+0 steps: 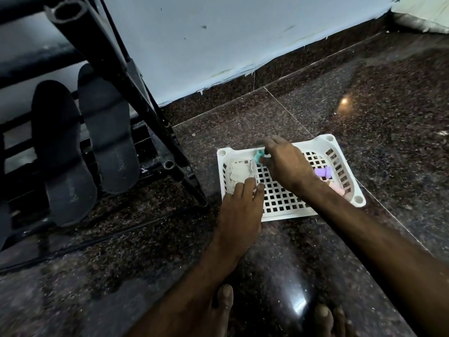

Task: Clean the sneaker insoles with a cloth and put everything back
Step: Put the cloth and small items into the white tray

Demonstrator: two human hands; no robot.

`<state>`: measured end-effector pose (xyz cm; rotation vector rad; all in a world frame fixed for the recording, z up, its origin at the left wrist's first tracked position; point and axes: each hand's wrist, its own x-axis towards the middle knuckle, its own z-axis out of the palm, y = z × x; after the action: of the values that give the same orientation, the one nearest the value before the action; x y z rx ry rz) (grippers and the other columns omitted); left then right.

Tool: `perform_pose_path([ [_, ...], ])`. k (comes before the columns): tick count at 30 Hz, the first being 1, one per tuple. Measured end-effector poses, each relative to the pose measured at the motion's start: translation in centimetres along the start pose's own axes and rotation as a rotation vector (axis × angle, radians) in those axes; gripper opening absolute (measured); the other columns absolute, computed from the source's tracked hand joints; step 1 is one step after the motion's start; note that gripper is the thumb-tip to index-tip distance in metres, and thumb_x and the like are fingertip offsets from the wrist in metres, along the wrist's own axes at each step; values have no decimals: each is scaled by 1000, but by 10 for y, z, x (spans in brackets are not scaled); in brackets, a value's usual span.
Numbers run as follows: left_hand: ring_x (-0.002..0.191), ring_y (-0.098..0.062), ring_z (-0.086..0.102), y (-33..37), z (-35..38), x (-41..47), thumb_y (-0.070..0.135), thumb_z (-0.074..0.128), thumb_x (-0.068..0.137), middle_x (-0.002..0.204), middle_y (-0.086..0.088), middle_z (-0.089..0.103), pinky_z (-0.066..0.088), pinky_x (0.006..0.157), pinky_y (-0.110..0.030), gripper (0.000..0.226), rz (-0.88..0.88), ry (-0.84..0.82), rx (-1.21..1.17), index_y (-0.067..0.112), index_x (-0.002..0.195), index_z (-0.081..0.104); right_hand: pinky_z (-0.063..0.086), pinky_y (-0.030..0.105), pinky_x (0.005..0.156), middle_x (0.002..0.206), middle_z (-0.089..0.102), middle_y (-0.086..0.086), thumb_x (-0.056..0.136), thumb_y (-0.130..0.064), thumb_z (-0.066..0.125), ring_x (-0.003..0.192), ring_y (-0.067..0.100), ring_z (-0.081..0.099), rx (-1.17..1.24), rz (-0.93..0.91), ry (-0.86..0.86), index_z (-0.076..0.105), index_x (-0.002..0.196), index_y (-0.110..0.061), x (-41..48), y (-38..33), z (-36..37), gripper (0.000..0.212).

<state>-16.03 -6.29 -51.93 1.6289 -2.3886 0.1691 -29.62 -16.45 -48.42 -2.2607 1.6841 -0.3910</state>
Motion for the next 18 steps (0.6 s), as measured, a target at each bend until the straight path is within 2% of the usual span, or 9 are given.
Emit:
perform_pose_path([
  [2,87,-24,55,1,-2,0,19,62,75,106,-5,58,45,61,-36,45,33,24,37,12,119,64,44,28,87,126,59,8,91,-17,67,103,20,60,84,25,58,50,137,-14,-6,3,-5,49],
  [5,82,-21,56,5,-3,-2,21,64,78,97,-1,60,41,60,-34,38,84,69,74,17,116,66,45,24,81,115,65,5,89,-17,69,85,13,58,58,123,145,63,120,-15,-22,27,-22,31],
  [7,81,-21,57,7,-1,-5,21,68,80,94,0,61,43,61,-34,33,101,68,78,18,113,68,47,29,80,107,70,8,88,-19,71,86,23,63,-44,239,80,70,108,-15,-34,49,-36,21],
  [9,83,-22,59,9,3,-5,22,72,77,94,-1,62,47,62,-35,38,89,33,54,18,114,67,52,35,82,104,72,11,85,-19,73,93,30,66,-143,327,-51,72,105,-16,-45,62,-47,20],
  [12,89,-24,62,13,6,-5,20,74,75,104,-4,64,52,63,-36,47,10,-40,-43,14,121,65,55,42,86,107,69,14,86,-14,68,100,31,64,-279,314,-179,70,111,-17,-51,62,-49,25],
  [14,92,-25,63,15,6,-3,19,71,79,110,-5,64,55,63,-37,48,-38,-64,-101,13,126,63,53,42,84,109,68,13,89,-13,65,102,31,63,-326,306,-167,68,114,-19,-50,60,-45,26],
  [16,94,-24,63,16,3,-1,20,68,83,113,-4,64,57,62,-37,46,-57,-70,-155,13,128,61,53,40,83,106,70,8,88,-18,68,99,28,64,-241,307,-62,68,114,-20,-47,60,-41,26],
  [18,94,-21,62,18,-2,1,21,62,88,112,0,63,56,62,-36,39,-68,-56,-213,18,127,61,51,33,79,93,73,0,87,-26,71,87,19,66,13,358,68,68,107,-20,-47,57,-35,22],
])
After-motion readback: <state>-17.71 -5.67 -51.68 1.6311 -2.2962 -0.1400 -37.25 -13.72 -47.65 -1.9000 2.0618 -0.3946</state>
